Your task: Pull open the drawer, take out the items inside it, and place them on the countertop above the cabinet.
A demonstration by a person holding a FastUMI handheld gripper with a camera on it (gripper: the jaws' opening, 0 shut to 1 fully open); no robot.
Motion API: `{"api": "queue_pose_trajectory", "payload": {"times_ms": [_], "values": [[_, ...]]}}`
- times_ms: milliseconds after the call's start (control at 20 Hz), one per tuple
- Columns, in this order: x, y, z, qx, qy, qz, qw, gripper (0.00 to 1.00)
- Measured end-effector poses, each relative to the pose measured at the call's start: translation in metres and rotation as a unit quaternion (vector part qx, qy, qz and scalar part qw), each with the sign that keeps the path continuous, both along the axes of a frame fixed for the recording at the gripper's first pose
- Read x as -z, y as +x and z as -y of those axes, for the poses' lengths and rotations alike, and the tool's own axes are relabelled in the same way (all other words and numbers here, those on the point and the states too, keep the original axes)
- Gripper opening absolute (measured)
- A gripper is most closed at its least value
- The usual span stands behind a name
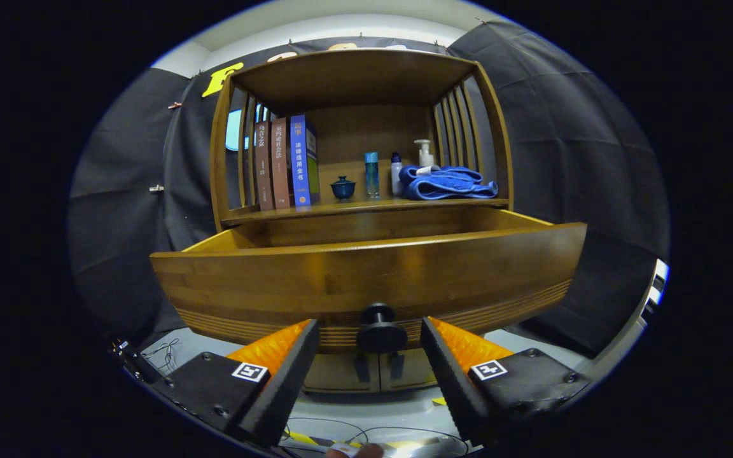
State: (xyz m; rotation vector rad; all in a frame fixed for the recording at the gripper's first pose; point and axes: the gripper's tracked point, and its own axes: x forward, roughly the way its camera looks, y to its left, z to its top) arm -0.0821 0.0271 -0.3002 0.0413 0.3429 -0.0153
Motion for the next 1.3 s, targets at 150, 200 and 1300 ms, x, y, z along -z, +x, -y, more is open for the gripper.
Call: {"api": "queue_pose_trajectory", "payload": {"times_ms": [150,200,1300], "values": [[-0.044,-0.008,0.010,0.025,-0.041,-0.004,0.999,0.99],[-0.058,-0.007,0.016,0.039,-0.056,-0.014,0.998,0.99],[0.072,0.140,-0.018,-0.007,-0.054,-0.476,0.878,0.99]]}}
